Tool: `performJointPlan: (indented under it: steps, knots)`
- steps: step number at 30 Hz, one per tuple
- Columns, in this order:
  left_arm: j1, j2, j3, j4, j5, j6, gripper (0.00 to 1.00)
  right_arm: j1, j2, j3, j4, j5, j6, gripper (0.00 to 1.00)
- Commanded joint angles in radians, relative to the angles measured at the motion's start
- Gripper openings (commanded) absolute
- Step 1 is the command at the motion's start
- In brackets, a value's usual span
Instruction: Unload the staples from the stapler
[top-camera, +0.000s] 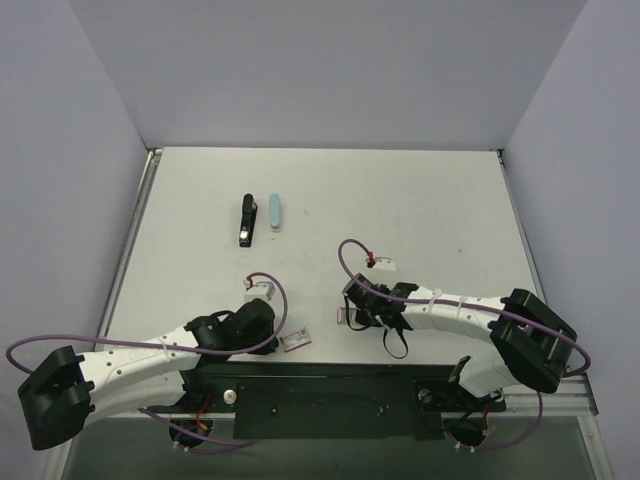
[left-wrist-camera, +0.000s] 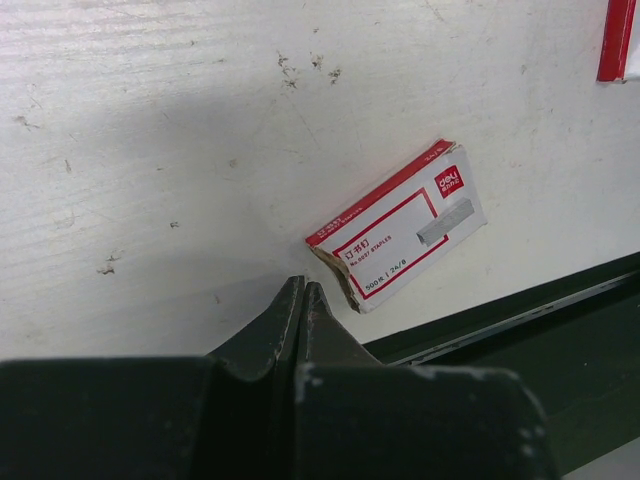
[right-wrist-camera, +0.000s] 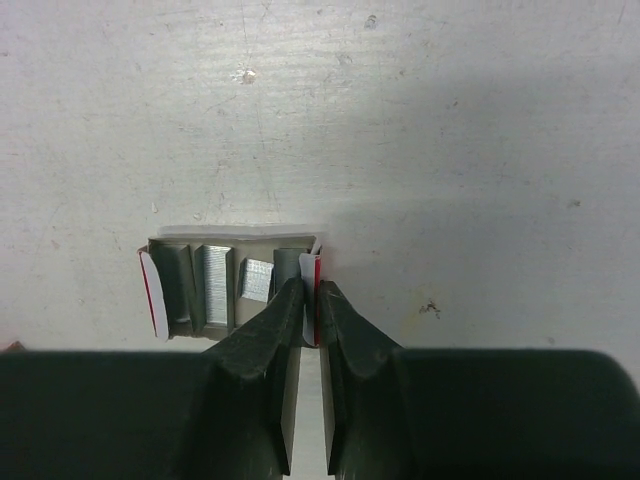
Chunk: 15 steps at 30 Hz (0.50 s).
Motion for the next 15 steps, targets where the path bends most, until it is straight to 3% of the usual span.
performJointPlan:
  steps: [1, 15]
  knots:
    - [-0.007, 0.007, 0.001, 0.052, 0.011, 0.0, 0.0, 0.009, 0.022, 0.038, -0.025, 0.017, -0.018, 0.08]
    - [-0.007, 0.016, -0.002, 0.068, 0.003, 0.005, 0.0, 0.034, 0.067, 0.07, -0.039, 0.035, -0.038, 0.0]
